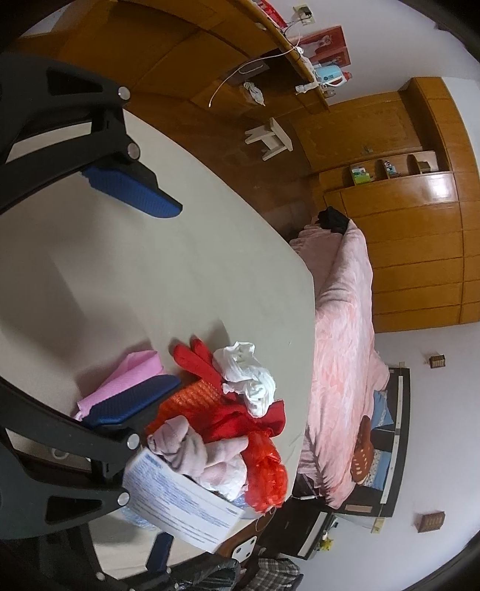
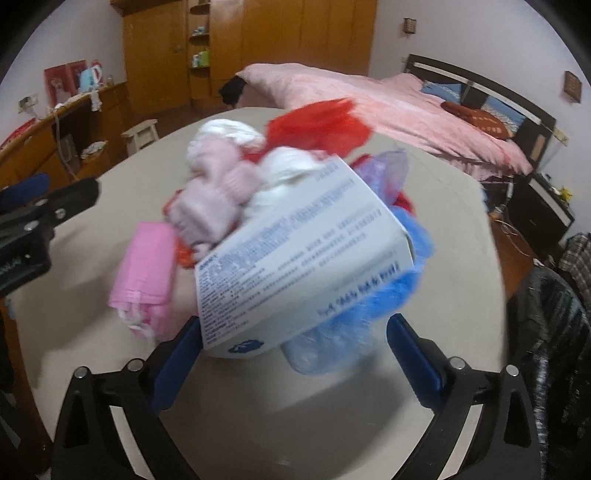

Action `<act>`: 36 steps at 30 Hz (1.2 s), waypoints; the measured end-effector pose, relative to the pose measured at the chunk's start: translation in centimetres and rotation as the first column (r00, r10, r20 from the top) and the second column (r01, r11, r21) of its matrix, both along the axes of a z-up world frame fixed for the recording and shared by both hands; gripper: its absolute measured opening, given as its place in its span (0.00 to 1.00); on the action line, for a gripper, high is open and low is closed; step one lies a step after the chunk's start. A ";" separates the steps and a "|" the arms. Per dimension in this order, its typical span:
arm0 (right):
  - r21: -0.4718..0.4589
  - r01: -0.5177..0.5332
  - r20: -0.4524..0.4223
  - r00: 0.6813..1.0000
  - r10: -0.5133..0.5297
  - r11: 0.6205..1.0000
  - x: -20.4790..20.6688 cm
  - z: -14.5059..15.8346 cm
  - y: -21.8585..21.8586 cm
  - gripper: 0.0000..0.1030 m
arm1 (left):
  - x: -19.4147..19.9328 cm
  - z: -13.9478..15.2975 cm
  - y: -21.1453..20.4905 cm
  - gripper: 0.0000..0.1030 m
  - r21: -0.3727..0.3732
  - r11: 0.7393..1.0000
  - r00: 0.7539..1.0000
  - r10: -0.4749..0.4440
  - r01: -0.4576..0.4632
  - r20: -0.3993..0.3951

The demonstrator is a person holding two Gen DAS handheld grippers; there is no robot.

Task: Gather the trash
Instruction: 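Reach the right tool to the white alcohol-pads box and grasp it, then grasp the pink mask with the left tool while the right tool lifts the box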

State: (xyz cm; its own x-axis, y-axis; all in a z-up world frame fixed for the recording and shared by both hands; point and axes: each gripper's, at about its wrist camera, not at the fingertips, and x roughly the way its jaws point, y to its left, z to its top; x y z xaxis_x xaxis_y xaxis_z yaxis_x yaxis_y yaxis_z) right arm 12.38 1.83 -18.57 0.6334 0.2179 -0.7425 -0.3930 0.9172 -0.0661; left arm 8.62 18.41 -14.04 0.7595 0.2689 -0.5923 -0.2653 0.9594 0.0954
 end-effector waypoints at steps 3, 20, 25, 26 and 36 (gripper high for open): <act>0.005 0.049 0.000 0.999 -0.049 0.999 -0.1 0.5 -2.1 0.94 | 0.1 -0.3 -0.4 0.82 -0.004 1.000 1.000 -0.009 0.009 -0.007; -0.005 0.172 0.005 0.985 -0.172 0.985 0.2 1.5 -7.3 0.94 | 2.1 -4.7 -3.6 0.76 -0.082 0.989 0.977 -0.138 0.126 -0.165; 0.000 0.181 -0.003 0.984 -0.181 0.984 0.4 1.1 -7.6 0.94 | 2.5 -6.1 -3.3 0.53 -0.162 0.973 0.963 -0.194 0.165 -0.188; 0.001 0.183 -0.007 0.983 -0.183 0.983 0.6 1.0 -7.7 0.94 | 2.5 -6.2 -3.4 0.51 -0.161 0.972 0.962 -0.201 0.171 -0.187; -0.029 0.174 -0.011 0.985 -0.174 0.984 2.3 -0.2 -7.1 0.87 | 2.4 -5.6 -3.9 0.18 -0.190 0.960 0.960 -0.234 0.204 -0.151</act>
State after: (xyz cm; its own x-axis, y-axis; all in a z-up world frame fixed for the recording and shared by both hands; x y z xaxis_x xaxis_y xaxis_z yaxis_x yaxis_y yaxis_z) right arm 14.67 -5.23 -18.75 0.6497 0.0840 -0.7555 -0.2285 0.9695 -0.0887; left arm 11.07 14.52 -19.64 0.6721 -0.0090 -0.7404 -0.0411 0.9979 -0.0494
